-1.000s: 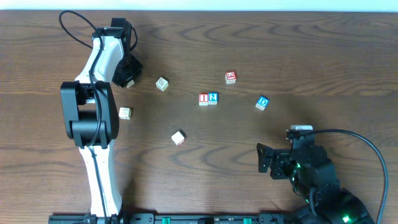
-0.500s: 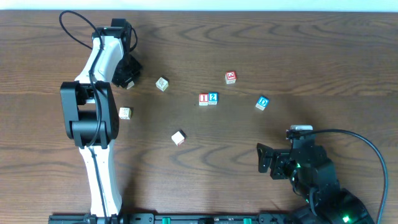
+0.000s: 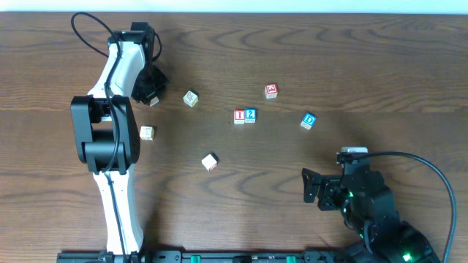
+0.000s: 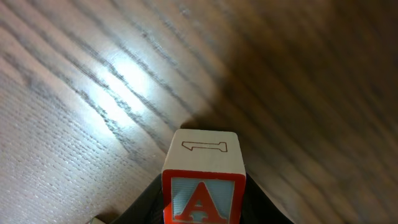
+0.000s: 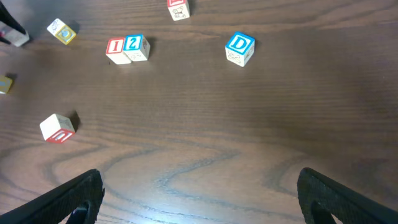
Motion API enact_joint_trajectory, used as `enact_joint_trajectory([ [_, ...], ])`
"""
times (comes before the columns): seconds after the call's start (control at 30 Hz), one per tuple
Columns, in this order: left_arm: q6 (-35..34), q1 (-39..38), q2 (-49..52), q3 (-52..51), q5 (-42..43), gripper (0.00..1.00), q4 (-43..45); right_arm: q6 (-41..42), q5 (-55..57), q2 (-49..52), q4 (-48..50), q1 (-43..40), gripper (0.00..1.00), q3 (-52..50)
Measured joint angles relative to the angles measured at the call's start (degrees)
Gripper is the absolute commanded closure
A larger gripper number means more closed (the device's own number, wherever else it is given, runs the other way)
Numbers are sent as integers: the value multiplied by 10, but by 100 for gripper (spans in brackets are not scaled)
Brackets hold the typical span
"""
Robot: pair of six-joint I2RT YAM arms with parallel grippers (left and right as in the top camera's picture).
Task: Spell out Ai2
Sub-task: 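Lift 'A' block and carry it toward the 'I2' blocks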
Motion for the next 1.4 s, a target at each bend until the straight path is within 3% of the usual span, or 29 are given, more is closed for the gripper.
enact_joint_trajectory([
  [0.27,52,-25,-5,93,-6,95,0,0,0,0,0,0,1,0],
  [0.47,110,-99,-22,134,-19,94,4,0,0,0,0,0,1,0],
  [0.87,193,-235,-22,120,-38,94,10,0,0,0,0,0,1,0],
  [1.13,194,-236,-23,44,-28,94,16,0,0,0,0,0,1,0],
  [1.4,194,-236,-23,43,0,94,14,0,0,0,0,0,1,0],
])
